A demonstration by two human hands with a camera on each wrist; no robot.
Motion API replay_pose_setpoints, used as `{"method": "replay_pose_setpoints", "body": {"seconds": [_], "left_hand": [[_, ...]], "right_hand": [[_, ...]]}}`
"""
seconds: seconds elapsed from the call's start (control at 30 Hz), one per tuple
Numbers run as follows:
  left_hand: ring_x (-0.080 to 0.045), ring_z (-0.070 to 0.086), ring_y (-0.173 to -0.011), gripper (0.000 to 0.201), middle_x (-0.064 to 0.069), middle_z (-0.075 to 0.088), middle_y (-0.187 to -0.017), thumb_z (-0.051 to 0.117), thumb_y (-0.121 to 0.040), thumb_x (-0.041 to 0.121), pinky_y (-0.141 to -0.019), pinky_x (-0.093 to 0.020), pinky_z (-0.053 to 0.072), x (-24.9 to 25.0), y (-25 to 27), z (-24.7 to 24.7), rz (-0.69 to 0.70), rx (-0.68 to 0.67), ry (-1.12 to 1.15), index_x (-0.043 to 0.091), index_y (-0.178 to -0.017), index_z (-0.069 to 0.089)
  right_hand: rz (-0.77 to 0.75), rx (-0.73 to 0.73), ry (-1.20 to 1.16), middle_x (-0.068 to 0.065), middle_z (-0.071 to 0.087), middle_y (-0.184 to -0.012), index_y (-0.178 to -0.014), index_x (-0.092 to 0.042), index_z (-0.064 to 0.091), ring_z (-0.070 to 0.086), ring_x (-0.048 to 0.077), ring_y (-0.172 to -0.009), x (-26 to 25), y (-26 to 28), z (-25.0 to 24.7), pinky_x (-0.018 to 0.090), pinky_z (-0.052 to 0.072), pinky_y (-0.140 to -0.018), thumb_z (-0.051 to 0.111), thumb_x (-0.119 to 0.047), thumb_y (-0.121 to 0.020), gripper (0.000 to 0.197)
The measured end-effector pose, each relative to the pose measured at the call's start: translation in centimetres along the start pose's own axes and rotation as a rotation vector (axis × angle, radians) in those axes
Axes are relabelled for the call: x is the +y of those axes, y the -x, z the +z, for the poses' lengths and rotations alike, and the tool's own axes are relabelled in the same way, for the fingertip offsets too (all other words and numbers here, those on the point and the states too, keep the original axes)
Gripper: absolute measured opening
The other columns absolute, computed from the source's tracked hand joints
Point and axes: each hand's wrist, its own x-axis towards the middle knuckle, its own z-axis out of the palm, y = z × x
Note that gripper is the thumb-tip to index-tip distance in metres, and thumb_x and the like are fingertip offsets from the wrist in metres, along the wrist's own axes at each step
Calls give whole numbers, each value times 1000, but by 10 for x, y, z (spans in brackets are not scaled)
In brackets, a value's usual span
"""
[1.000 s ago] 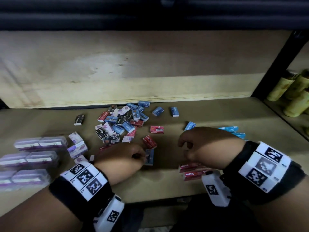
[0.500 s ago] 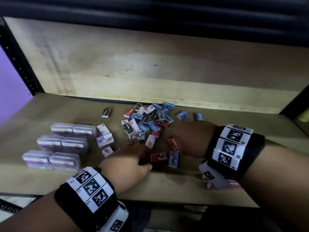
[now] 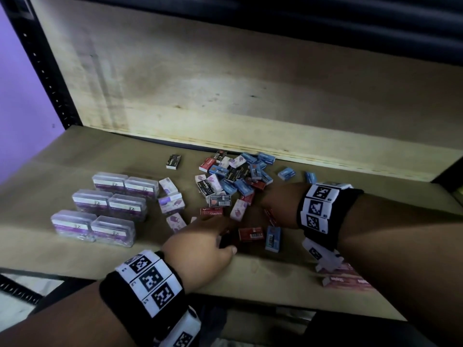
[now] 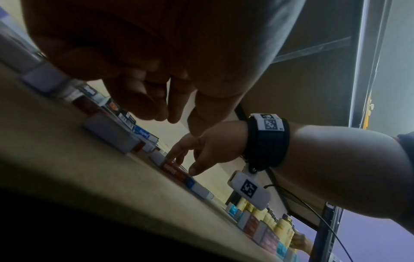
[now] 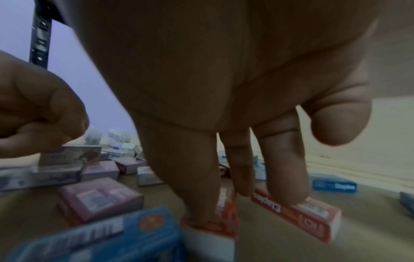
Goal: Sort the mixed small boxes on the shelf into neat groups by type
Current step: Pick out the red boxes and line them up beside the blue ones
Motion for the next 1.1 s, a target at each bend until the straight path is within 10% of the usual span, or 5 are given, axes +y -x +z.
{"method": "replay_pose_setpoints", "body": {"seconds": [0.33,0.5,0.67,0.83,1.1], "left_hand": [[-10,54,-113,53,16,56,-123,59,-80,56,-79,-21,40,-1,-2,4,13,-29,-29,47,-131,49],[-10,56,-107,50,14,57,-121,59,-79,58,-77,-21,39,-2,-3,6,6,-40,-47,45,-126,51],[-10,55,-113,55,15,56,-125,56,-76,62,-81,-20,38,2,-5,8,11,-63,-70,48,-129,46],[-9,58,-113,50,16,59,-122,62,-78,56,-92,-25,46,15,-18,-2,22,-113,-75,45,-126,55],[-13,63,-104,51,10,64,-111,61,-67,55,-89,-33,52,42,-42,-13,82,-235,-208,37,-114,62]], "right_hand": [[63,45,-166,2,63,-98,-103,-16,61,59,22,-80,11,17,-10,28,42,-61,64,-22,-88,17],[89,197,-332,-7,61,-94,-110,-31,64,58,17,-82,23,47,-18,27,45,-67,66,-25,-86,25],[209,372,-641,-27,56,-73,-73,-55,55,53,-10,-70,25,94,-13,12,29,-55,65,-44,-78,16],[328,455,-892,-21,66,-79,-87,-45,64,59,-3,-69,17,129,15,32,53,-68,67,-52,-69,19],[377,538,-1057,-36,64,-82,-81,-53,69,59,-15,-73,19,154,51,6,43,-64,74,-31,-79,22]]}}
